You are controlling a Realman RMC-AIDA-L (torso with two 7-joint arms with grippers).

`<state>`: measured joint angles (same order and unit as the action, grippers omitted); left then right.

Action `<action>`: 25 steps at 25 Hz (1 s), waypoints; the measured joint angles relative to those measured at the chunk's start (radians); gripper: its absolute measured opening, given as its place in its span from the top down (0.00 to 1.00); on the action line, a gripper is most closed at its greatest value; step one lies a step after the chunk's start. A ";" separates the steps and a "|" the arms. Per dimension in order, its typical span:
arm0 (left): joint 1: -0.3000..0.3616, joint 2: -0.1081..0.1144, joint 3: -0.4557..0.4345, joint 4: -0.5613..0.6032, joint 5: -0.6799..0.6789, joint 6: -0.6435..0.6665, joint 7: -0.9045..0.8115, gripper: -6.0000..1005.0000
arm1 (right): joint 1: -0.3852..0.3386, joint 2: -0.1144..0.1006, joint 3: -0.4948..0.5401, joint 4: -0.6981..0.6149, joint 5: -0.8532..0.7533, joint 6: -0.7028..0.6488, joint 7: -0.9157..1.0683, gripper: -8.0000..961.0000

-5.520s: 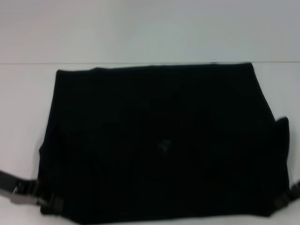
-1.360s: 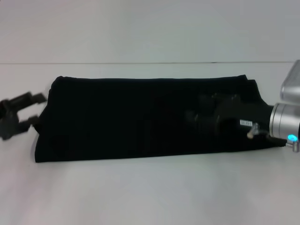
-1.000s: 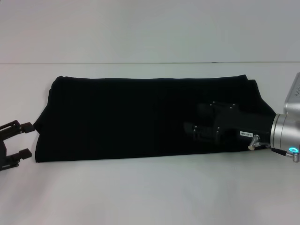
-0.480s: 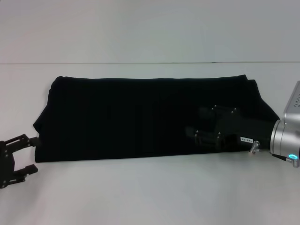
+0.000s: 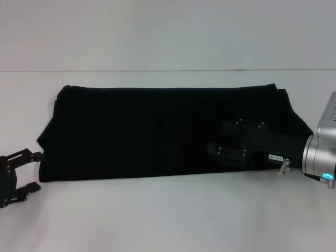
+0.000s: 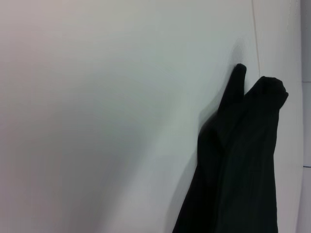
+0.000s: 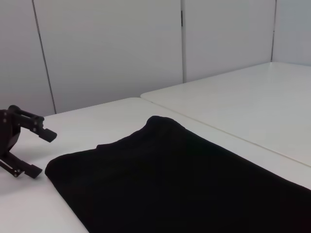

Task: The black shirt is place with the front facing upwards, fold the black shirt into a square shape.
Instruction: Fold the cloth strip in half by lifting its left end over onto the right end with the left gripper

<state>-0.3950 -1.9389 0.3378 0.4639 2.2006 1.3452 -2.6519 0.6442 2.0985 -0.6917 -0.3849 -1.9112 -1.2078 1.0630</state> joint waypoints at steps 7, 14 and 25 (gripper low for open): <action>-0.014 -0.001 0.003 -0.001 0.001 -0.025 0.000 0.16 | 0.000 0.000 0.000 0.000 0.000 0.001 0.000 0.19; -0.022 -0.002 0.028 -0.003 0.002 -0.037 -0.001 0.16 | 0.000 0.000 0.000 0.001 0.000 0.000 0.000 0.19; -0.038 -0.011 0.029 -0.002 0.002 -0.064 0.000 0.16 | 0.000 0.000 0.000 0.008 0.000 0.001 0.000 0.19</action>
<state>-0.4331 -1.9496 0.3672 0.4616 2.2031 1.2809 -2.6521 0.6443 2.0984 -0.6919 -0.3765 -1.9114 -1.2071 1.0630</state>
